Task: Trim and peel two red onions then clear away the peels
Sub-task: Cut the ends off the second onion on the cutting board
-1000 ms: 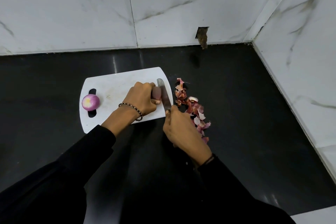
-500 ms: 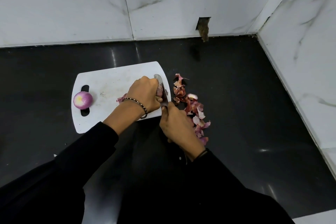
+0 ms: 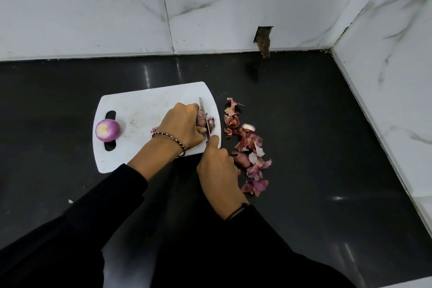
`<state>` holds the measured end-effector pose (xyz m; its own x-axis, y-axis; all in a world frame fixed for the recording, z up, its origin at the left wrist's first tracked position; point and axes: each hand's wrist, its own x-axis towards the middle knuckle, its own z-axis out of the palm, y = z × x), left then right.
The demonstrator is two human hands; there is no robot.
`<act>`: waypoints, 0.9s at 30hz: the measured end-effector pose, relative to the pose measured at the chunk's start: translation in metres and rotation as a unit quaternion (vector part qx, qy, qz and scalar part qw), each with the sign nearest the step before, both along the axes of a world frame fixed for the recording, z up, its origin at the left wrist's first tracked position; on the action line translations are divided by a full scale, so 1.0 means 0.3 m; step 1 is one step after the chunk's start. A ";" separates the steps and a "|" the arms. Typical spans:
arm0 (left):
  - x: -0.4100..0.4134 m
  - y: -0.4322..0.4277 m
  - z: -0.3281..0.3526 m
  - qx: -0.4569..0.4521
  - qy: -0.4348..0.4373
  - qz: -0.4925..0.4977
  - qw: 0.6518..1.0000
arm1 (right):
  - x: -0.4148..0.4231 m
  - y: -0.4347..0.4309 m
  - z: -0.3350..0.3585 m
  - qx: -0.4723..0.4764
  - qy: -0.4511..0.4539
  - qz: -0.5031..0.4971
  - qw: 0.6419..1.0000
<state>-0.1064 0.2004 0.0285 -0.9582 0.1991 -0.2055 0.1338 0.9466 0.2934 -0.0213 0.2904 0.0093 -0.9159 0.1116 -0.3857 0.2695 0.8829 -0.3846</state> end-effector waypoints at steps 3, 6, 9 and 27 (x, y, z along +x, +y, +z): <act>0.007 0.003 -0.005 0.003 0.004 0.007 1.000 | 0.009 -0.003 -0.003 0.052 0.018 0.023 0.998; 0.016 0.007 -0.001 0.010 0.008 0.008 1.000 | 0.017 0.013 -0.012 0.104 0.051 0.050 0.992; 0.034 -0.004 -0.007 0.039 0.016 0.008 0.999 | 0.014 0.041 -0.015 0.111 0.059 0.060 0.990; 0.199 -0.214 -0.066 0.356 0.027 0.106 0.928 | 0.096 0.079 -0.015 -0.047 0.104 0.035 0.993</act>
<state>-0.0467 0.1364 0.0087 -0.9964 0.0721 -0.0448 -0.0005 0.5227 0.8525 0.0074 0.3141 0.0047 -0.9810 0.0167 -0.1932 0.1143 0.8545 -0.5068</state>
